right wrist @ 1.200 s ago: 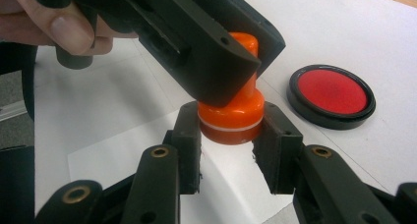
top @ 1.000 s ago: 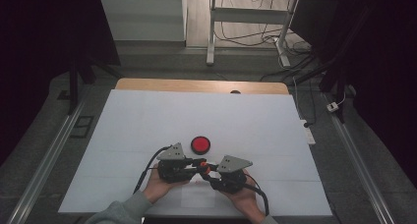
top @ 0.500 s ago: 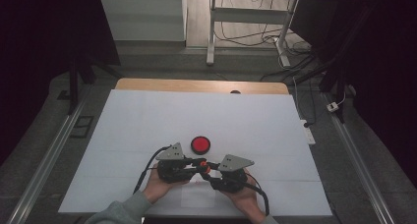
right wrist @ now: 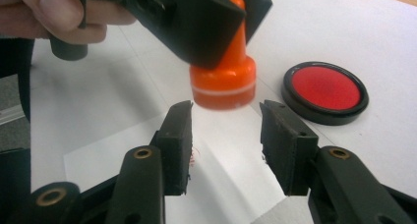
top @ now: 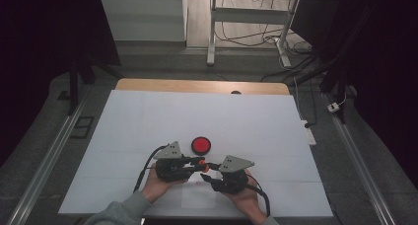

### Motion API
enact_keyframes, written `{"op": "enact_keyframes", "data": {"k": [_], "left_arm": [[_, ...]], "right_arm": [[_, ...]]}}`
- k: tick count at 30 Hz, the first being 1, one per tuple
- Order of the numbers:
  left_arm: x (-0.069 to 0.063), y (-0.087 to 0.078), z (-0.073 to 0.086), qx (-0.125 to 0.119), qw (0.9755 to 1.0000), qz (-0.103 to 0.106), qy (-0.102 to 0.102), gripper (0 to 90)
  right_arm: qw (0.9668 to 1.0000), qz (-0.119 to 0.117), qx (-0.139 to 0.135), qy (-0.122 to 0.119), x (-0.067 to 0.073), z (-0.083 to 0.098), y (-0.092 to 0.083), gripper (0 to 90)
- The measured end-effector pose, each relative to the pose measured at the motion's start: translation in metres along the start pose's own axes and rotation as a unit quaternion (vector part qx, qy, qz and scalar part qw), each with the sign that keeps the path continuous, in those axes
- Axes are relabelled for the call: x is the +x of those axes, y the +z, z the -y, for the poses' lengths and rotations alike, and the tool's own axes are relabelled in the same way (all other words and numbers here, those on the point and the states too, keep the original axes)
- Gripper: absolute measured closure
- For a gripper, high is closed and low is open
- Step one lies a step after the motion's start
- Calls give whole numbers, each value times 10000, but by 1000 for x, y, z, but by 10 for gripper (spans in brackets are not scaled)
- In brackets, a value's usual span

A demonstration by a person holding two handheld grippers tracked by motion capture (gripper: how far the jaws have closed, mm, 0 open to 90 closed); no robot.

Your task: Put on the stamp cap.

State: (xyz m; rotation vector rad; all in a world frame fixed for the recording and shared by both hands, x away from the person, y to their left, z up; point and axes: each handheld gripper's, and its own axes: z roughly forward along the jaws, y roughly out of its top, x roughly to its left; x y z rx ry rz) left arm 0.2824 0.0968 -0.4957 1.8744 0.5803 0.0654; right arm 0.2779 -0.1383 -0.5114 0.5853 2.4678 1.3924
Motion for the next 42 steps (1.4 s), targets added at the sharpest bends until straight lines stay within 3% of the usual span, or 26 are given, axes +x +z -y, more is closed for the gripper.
{"op": "enact_keyframes", "data": {"k": [4,10,14,24,33,42], "left_arm": [[2,-2,0,6,10000,-38,19,727],[2,-3,0,0,10000,-75,-4,728],[3,-4,0,19,10000,-92,-13,727],[6,-10,-2,-12,9998,-176,-46,727],[9,-18,-6,21,9997,-256,-31,727],[22,-39,-18,-120,9983,-521,-232,727]], "right_arm": [[9999,128,57,-80,-2,2,-5,521],[9995,314,99,-11,-13,12,-18,502],[9985,518,172,-68,-20,20,-34,487],[9945,1023,68,198,-44,38,-79,457],[9923,1206,101,270,-58,53,-102,442],[9895,1379,121,421,-69,64,-117,436]]}}
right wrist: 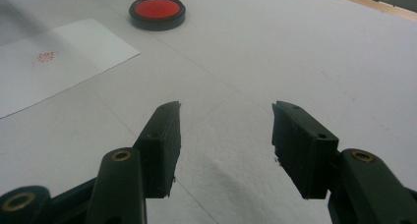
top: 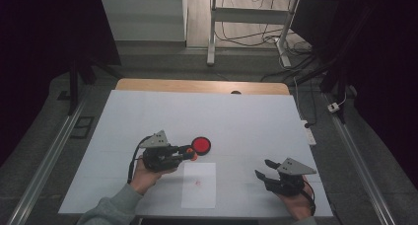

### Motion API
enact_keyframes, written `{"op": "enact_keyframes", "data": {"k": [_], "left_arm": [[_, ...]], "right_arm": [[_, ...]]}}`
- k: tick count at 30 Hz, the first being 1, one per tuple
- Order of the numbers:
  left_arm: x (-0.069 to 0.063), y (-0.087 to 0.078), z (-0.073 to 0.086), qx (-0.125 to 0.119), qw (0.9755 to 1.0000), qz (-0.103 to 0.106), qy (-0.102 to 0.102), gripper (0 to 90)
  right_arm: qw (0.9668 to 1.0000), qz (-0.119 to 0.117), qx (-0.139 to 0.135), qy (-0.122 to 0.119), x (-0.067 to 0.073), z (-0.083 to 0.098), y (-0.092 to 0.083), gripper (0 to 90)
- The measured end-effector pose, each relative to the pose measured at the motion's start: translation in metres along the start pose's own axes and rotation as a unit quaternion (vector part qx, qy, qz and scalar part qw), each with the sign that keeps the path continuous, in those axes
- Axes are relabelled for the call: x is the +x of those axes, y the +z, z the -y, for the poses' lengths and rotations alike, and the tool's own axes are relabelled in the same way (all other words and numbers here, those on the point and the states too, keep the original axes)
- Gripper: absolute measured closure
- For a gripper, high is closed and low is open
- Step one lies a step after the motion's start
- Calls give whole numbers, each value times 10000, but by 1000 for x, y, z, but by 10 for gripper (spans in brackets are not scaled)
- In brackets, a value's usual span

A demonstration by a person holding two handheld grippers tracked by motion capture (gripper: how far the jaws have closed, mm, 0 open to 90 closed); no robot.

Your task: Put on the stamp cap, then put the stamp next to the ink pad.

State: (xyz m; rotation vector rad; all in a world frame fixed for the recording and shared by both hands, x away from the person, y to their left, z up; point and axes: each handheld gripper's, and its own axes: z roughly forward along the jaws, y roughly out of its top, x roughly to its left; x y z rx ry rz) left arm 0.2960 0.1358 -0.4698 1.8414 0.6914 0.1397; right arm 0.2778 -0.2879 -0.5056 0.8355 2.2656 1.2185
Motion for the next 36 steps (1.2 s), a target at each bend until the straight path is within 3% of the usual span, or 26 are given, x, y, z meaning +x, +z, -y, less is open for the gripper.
{"op": "enact_keyframes", "data": {"k": [7,15,29,36], "left_arm": [[15,-13,-5,-94,9996,-237,-114,727],[31,-14,-2,22,9985,-496,-248,726],[53,14,-4,353,9958,-816,-235,726],[65,29,1,550,9939,-891,-336,726]], "right_arm": [[10000,13,-10,-10,-1,-1,1,436],[10000,28,35,2,-2,0,1,436],[10000,59,79,2,-3,1,1,436],[10000,54,68,19,-3,2,0,435]]}}
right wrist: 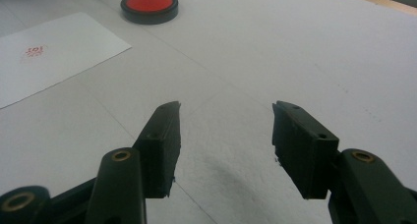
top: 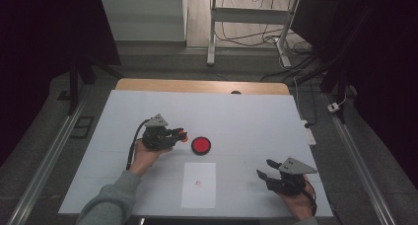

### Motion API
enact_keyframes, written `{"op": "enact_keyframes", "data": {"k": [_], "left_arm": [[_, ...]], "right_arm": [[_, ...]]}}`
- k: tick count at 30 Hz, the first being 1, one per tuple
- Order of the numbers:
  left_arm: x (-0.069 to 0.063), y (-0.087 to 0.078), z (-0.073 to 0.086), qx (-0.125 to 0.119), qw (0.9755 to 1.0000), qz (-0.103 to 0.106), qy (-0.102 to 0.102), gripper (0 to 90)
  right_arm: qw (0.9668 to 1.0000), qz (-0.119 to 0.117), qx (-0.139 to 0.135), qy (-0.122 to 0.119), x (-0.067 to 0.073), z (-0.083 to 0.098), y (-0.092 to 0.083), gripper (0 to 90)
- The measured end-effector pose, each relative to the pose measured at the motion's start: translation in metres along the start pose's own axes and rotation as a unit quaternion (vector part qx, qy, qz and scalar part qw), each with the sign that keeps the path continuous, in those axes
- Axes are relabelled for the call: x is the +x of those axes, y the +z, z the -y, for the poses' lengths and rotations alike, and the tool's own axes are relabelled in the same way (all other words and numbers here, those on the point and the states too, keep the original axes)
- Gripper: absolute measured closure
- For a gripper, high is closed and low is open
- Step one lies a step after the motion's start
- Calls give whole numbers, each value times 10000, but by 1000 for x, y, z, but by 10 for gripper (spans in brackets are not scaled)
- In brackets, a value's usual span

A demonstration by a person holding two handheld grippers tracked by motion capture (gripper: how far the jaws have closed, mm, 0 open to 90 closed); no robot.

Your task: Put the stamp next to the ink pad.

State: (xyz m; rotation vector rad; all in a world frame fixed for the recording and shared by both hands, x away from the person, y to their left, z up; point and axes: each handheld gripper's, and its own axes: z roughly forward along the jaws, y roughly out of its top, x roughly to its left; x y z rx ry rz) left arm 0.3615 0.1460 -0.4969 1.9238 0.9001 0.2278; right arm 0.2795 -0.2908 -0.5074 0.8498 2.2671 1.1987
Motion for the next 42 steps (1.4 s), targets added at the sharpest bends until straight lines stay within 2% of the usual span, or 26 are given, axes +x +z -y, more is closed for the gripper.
{"op": "enact_keyframes", "data": {"k": [4,9,13,23,26,29,34,37,39,42], "left_arm": [[2,7,1,64,9999,-120,23,725],[9,22,7,273,9990,-347,30,723],[13,32,13,459,9980,-440,23,723],[10,40,18,635,9969,-436,171,718],[10,40,18,652,9969,-412,155,710],[10,39,18,565,9976,-379,127,644],[7,29,13,296,9991,-292,67,448],[4,18,11,210,9992,-321,97,354],[1,11,9,160,9993,-319,136,320],[-5,-1,11,100,9994,-272,204,315]], "right_arm": [[10000,-22,28,-9,0,1,1,435],[10000,-28,31,-10,0,0,1,436],[10000,-38,45,19,0,1,2,435],[10000,-34,54,15,-1,1,1,435],[10000,-49,39,26,-1,1,1,434],[10000,-42,25,39,-2,1,1,433],[9999,-34,-26,96,-3,1,-1,431],[9999,-31,-25,103,-3,1,-1,430],[9999,-35,-47,111,-4,1,-1,430],[9999,-32,-49,104,-4,1,-1,430]]}}
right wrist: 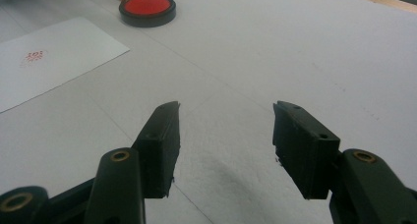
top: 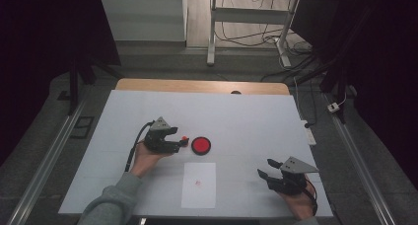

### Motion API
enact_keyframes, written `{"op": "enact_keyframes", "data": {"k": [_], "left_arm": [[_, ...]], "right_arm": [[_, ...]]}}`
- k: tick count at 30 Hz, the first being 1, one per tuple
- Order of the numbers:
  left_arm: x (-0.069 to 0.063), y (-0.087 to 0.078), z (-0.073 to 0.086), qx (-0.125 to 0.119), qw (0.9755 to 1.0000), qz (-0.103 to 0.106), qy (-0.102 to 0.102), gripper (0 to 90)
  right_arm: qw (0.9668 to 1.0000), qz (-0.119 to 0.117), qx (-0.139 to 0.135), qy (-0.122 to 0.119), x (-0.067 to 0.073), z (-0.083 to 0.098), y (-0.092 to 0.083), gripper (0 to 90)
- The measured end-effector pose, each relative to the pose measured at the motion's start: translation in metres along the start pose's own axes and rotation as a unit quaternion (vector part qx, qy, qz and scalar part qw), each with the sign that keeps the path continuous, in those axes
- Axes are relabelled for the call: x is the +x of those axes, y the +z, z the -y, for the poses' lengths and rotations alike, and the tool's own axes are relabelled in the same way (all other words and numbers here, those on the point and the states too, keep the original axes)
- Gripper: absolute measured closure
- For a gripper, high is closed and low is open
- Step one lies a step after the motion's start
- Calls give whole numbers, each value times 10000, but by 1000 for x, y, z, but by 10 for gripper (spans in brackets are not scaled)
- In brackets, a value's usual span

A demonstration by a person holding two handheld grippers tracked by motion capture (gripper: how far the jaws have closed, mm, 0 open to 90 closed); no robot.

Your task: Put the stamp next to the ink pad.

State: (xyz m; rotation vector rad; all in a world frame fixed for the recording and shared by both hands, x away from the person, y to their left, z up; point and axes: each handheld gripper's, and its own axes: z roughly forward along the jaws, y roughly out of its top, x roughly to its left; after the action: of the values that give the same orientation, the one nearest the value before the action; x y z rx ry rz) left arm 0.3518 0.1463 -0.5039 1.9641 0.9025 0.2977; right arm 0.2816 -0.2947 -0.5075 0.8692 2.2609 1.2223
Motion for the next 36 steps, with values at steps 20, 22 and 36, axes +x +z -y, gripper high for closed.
{"op": "enact_keyframes", "data": {"k": [20,22,36], "left_arm": [[-30,-75,50,77,9999,63,17,312],[-30,-82,57,92,9999,48,4,312],[-26,-102,82,76,9998,-124,-110,317]], "right_arm": [[9999,-112,-44,-124,-1,-3,3,429],[9999,-99,-40,-129,-1,-3,3,429],[9996,-139,-9,-263,-1,-4,4,427]]}}
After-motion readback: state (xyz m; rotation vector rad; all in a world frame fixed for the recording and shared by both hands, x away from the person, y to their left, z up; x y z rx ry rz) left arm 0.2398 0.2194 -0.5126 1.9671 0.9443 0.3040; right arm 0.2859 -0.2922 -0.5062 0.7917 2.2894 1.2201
